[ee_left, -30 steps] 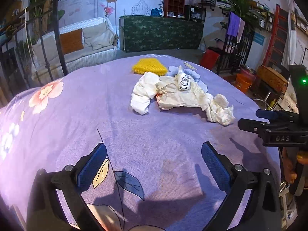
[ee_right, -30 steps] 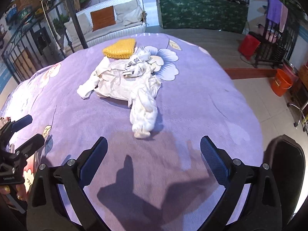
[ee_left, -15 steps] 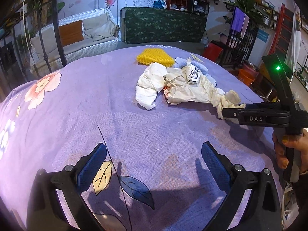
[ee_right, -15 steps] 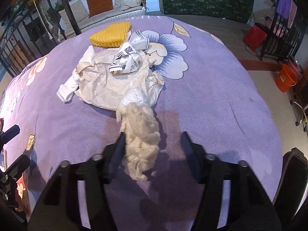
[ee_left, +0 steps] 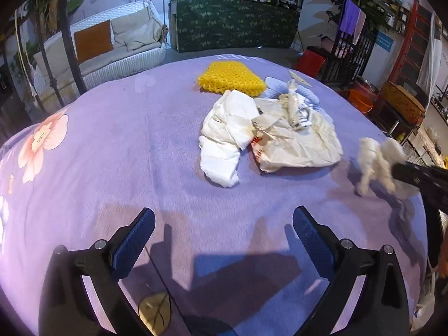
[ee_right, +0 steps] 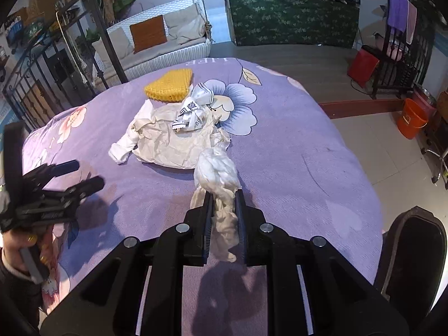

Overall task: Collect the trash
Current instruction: 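Grasp the crumpled white tissue with the right tool and lift it, then grasp the white cloth with the left tool while the right tool holds the tissue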

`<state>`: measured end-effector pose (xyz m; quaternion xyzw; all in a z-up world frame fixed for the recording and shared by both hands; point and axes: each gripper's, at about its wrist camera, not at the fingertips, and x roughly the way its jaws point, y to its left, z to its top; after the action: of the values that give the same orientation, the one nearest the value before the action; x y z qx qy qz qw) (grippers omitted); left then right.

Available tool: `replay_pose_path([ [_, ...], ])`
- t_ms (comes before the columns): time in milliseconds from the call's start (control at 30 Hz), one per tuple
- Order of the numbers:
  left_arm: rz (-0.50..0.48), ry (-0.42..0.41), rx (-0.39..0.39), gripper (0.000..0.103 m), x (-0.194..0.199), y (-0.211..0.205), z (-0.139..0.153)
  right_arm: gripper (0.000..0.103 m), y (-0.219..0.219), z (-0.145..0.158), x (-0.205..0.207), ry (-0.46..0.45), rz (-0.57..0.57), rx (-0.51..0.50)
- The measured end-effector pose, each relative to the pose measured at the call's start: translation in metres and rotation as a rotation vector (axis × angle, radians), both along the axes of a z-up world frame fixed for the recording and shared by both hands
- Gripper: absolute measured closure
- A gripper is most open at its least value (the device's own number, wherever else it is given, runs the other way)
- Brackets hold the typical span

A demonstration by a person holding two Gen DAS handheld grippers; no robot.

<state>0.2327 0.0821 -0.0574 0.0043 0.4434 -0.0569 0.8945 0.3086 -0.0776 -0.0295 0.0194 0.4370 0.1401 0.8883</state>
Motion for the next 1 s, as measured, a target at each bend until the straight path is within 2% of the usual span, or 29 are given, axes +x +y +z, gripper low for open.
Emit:
replay_pose_path([
  [333, 0.019, 0.029, 0.074, 0.026, 0.043, -0.008, -0.014, 0.087, -0.011, 0.009, -0.018, -0.024, -0.011, 0.031],
  [500, 0.014, 0.043, 0.081, 0.032, 0.056, -0.010, -0.021, 0.087, -0.015, 0.009, -0.021, -0.016, -0.014, 0.057],
  [600, 0.021, 0.036, 0.083, 0.039, 0.059, -0.012, -0.021, 0.087, -0.016, 0.009, -0.025, -0.017, -0.016, 0.063],
  [700, 0.060, 0.025, 0.042, 0.053, 0.060, -0.007, -0.017, 0.087, -0.017, 0.009, -0.028, -0.019, -0.021, 0.068],
  [767, 0.075, 0.021, 0.007, 0.073, 0.056, -0.007, -0.016, 0.087, -0.018, 0.009, -0.029, -0.018, -0.025, 0.074],
  [867, 0.082, 0.011, -0.017, 0.089, 0.053, -0.006, -0.014, 0.087, -0.018, 0.010, -0.029, -0.020, -0.025, 0.077],
  [1000, 0.099, -0.009, -0.043, 0.094, 0.045, -0.003, -0.011, 0.087, -0.017, 0.009, -0.032, -0.028, -0.025, 0.073],
])
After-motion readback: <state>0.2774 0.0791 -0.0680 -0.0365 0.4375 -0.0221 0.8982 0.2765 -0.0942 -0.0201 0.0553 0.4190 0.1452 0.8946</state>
